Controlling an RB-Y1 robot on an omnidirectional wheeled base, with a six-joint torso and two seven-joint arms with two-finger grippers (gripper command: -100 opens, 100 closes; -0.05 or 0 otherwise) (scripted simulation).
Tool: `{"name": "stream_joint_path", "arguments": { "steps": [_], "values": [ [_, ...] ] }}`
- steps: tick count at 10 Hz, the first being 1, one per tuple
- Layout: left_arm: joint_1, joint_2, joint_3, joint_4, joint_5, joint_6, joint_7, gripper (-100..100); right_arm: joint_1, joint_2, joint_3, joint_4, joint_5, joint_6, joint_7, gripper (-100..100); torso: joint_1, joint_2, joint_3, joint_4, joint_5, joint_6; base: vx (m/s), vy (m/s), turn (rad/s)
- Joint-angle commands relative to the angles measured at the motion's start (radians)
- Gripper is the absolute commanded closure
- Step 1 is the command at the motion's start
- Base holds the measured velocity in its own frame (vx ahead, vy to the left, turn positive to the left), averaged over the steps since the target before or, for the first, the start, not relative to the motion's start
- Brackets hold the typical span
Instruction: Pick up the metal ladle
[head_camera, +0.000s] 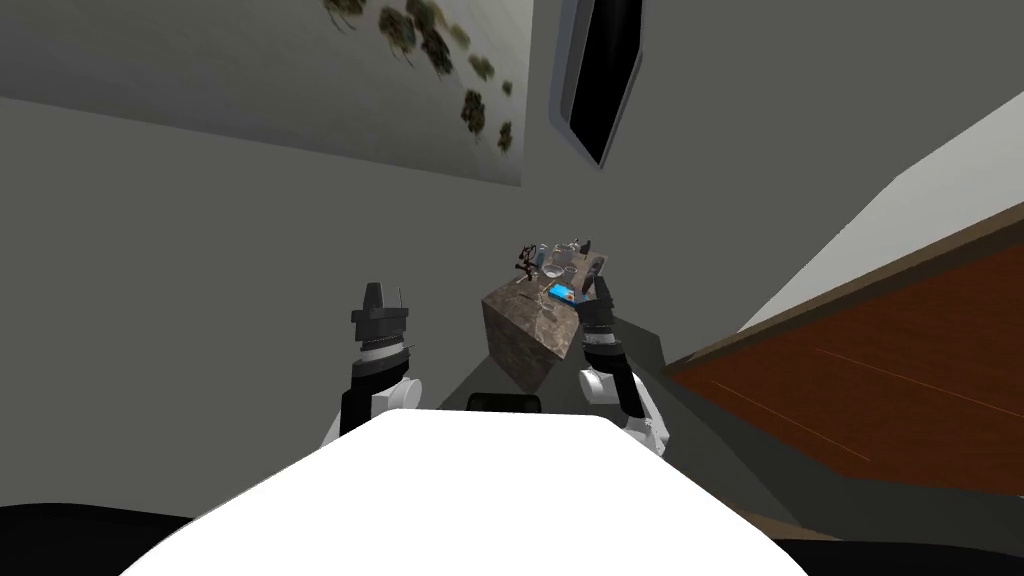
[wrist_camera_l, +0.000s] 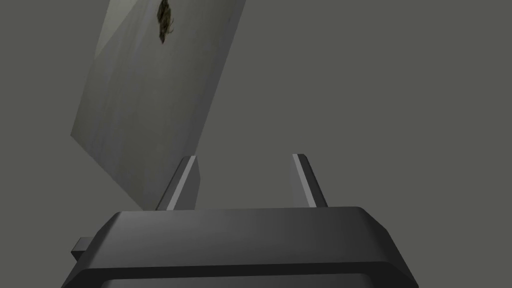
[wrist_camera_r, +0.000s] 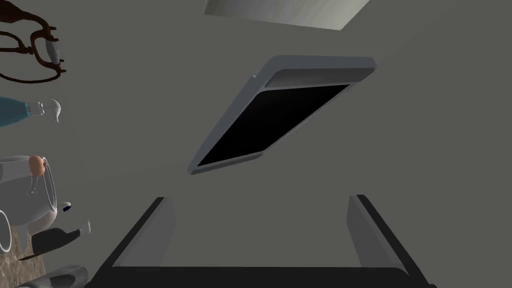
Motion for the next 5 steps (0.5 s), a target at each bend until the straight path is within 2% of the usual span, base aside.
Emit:
{"name": "stream_joint_path", "arguments": {
  "steps": [1, 2, 3, 4, 5],
  "values": [
    [0.000, 0.000, 0.000, 0.000, 0.000, 0.000, 0.000, 0, -0.011, -0.033, 0.003, 0.007, -0.002, 0.001, -0.001, -100, 0.000, 0.000, 0.000, 0.000, 0.000, 0.000, -0.022, -0.019, 0.092],
    [0.000, 0.000, 0.000, 0.000, 0.000, 0.000, 0.000, 0, -0.031, -0.071, 0.010, 0.023, -0.004, 0.002, -0.004, -100, 0.001, -0.001, -0.001, 0.000, 0.000, 0.001, -0.024, -0.011, 0.110],
    [0.000, 0.000, 0.000, 0.000, 0.000, 0.000, 0.000, 0, -0.031, -0.073, 0.010, 0.023, -0.004, 0.002, -0.004, -100, 0.001, -0.001, -0.001, 0.000, 0.000, 0.000, -0.023, -0.019, 0.100],
    [0.000, 0.000, 0.000, 0.000, 0.000, 0.000, 0.000, 0, -0.053, -0.115, 0.020, 0.042, -0.005, 0.001, -0.007, -100, 0.001, -0.002, -0.001, 0.000, 0.000, 0.001, -0.037, -0.026, 0.159],
    [0.000, 0.000, 0.000, 0.000, 0.000, 0.000, 0.000, 0, -0.053, -0.115, 0.020, 0.042, -0.005, 0.001, -0.007, -100, 0.001, -0.001, -0.001, 0.000, 0.000, 0.000, -0.012, 0.012, 0.088]
  ]
}}
